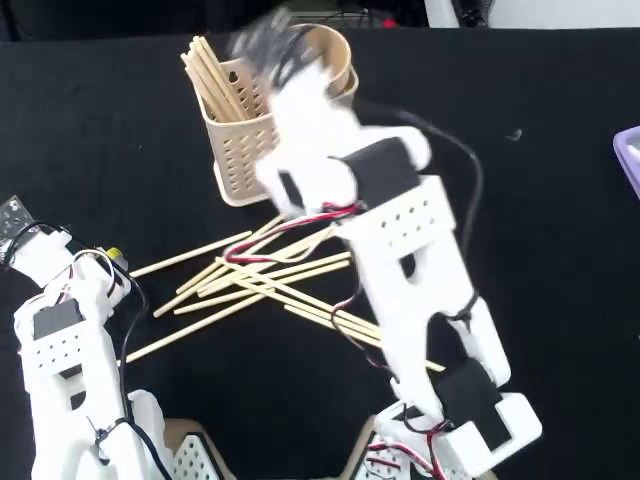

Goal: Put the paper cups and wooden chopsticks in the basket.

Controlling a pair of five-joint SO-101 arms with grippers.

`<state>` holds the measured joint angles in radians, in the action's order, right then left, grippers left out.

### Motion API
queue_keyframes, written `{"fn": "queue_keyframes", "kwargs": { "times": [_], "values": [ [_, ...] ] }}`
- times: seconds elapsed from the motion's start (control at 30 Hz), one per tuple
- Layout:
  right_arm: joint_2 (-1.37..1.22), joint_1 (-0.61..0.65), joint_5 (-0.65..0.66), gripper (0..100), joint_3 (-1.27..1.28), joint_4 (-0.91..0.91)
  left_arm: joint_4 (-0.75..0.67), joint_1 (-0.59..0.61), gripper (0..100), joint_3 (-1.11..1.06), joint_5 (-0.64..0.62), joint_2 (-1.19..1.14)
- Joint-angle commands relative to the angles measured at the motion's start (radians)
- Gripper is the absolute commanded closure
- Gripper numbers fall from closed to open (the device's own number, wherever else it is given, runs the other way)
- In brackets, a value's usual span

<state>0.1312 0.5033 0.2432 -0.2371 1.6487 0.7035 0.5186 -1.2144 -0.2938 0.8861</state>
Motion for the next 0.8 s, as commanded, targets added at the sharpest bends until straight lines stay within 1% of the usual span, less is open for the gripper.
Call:
{"fn": "queue_keyframes", "kwargs": {
  "times": [0.0, 0.1, 0.17, 0.3, 0.4, 0.5, 0.77],
  "values": [
    [0.061, -0.005, 0.152, 82.9, 0.226, 0.029, -0.012, -0.002, 80, 0.008, -0.002, 0.025],
    [0.117, -0.014, 0.293, 72.3, 0.476, -0.084, -0.011, -0.001, 80, 0.007, -0.002, 0.025],
    [0.177, -0.009, 0.37, 68.6, 0.661, -0.17, -0.011, -0.001, 80, 0.007, 0.009, 0.025],
    [0.318, -0.015, 0.428, 72.1, 0.983, -0.373, -0.015, -0.002, 80, 0.005, 0.029, 0.025],
    [0.397, -0.014, 0.451, 76.0, 1.158, -0.473, -0.015, -0.005, 80, 0.005, 0.029, 0.025],
    [0.443, -0.014, 0.474, 79.2, 1.265, -0.539, -0.017, -0.005, 80, 0.004, 0.031, 0.025],
    [0.449, -0.015, 0.555, 79.3, 1.455, -0.747, -0.017, -0.005, 80, 0.004, 0.031, 0.025]
  ]
}}
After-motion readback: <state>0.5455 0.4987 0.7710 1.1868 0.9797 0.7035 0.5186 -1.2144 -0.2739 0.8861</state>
